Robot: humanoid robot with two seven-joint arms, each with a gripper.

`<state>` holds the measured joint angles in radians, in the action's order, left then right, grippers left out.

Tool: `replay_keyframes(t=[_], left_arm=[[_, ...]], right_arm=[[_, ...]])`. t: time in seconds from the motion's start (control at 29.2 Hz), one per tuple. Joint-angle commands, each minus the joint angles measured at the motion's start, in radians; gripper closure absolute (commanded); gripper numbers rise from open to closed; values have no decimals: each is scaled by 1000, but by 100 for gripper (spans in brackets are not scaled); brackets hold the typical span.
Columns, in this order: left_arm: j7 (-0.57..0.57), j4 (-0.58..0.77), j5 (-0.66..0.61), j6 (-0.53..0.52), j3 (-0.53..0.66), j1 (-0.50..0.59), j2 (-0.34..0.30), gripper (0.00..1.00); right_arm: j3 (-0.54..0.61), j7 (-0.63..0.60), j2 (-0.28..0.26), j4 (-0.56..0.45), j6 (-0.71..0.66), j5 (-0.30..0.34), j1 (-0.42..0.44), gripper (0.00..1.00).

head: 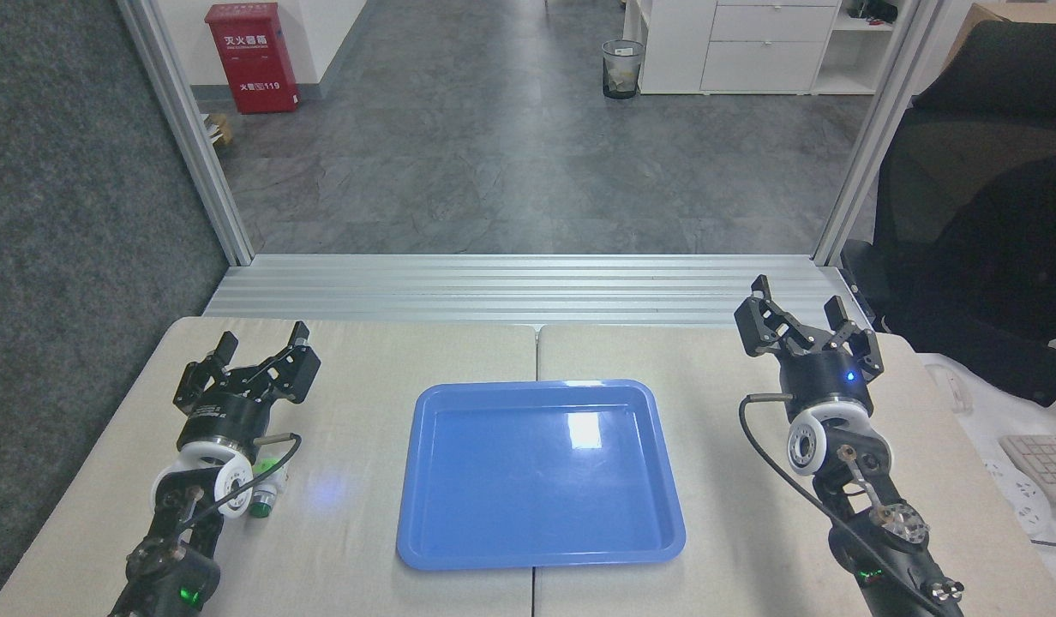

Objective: Pick up switch part and place in tray
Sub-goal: 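Lower the left gripper over the green switch part and open it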

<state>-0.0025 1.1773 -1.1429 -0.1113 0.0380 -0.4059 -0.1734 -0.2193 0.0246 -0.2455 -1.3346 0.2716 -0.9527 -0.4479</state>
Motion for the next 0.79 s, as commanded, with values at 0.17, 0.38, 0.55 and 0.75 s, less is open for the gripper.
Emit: replay_keyframes(t=[0.17,0.38,0.55,0.75], left_arm=[[25,-10,-110,-1,-1,1,-6,0],[33,-21,-132,5,-1,4,-5,0],[33,111,-155,4,-6,145,2,0],[76,107,-307,10,-6,271,40,0]], right_arm=[[0,0,0,0,0,0,0,0],[0,0,0,0,0,0,0,0],[0,0,0,0,0,-1,0,0],[0,0,0,0,0,0,0,0]])
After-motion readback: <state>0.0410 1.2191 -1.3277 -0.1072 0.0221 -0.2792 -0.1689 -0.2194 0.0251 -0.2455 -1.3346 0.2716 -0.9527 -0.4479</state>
